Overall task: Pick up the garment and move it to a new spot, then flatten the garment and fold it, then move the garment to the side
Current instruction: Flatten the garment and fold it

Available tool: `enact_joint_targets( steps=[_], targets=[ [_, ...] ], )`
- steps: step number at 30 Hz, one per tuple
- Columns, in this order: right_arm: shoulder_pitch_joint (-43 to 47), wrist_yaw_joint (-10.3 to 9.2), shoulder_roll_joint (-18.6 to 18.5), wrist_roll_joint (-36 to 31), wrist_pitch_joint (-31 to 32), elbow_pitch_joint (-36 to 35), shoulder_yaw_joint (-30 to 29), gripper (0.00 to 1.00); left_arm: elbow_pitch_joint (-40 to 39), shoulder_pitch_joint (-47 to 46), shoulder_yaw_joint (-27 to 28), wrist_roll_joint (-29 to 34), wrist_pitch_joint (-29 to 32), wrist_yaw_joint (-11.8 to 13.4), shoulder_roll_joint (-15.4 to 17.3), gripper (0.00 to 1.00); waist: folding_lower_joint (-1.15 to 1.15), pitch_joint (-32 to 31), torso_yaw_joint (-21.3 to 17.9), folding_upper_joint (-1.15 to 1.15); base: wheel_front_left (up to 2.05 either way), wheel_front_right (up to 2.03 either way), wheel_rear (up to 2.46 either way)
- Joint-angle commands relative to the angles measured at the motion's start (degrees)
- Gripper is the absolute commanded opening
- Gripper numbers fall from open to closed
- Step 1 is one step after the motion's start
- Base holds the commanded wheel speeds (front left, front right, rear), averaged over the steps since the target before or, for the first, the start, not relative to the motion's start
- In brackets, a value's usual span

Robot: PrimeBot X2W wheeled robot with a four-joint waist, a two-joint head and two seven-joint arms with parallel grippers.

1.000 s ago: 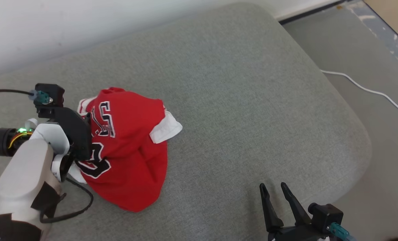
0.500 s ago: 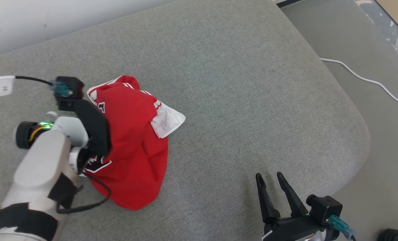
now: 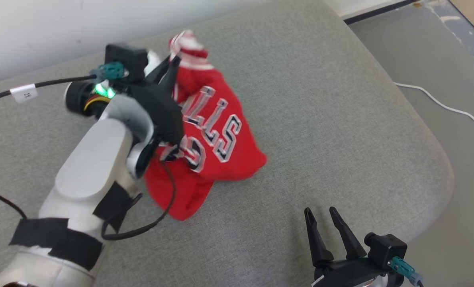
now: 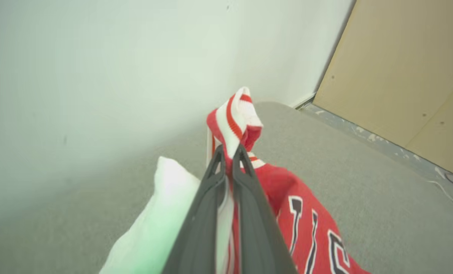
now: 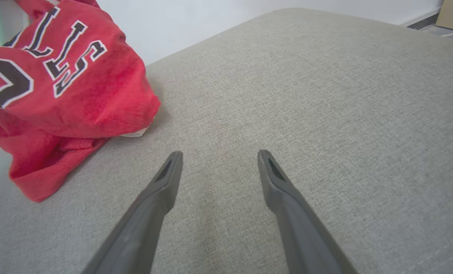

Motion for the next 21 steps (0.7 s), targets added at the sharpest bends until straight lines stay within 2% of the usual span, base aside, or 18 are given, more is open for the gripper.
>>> enact_joint_targets(
  steps=[1, 8, 13, 16, 21],
  targets=[
    [0.0, -0.12, 0.1, 0.0, 0.0, 0.1, 0.0, 1.00, -1.5, -1.4, -0.6, -0.8, -2.4, -0.1, -0.9, 0.00, 0.00, -1.0, 0.9, 0.00, 0.00, 0.00, 0.00],
    [0.6, -0.12, 0.2, -0.7, 0.0, 0.7, -0.9, 1.00, -9.1, -4.5, -2.8, -6.1, -14.2, 0.0, -4.7, 0.00, 0.00, -3.2, 3.1, 0.00, 0.00, 0.00, 0.00],
    [0.9, -0.13, 0.1, -1.8, 0.0, 0.6, -2.3, 1.00, -17.2, -4.3, -3.9, -10.9, -18.0, 0.0, -6.2, 0.00, 0.00, -4.1, 6.2, 0.00, 0.00, 0.00, 0.00],
    [1.2, -0.13, 0.2, -2.2, 0.0, 0.3, -2.6, 1.00, -19.9, -0.1, -3.5, -13.4, -18.3, 0.0, -5.8, 0.00, 0.00, -4.5, 8.2, 0.00, 0.00, 0.00, 0.00],
    [1.8, -0.13, 0.2, -2.4, 0.0, 0.6, -2.5, 1.00, -21.1, 11.7, -2.9, -14.0, -18.5, 1.0, -2.3, 0.00, 0.00, -5.5, 11.7, 0.00, 0.00, 0.00, 0.00]
  ],
)
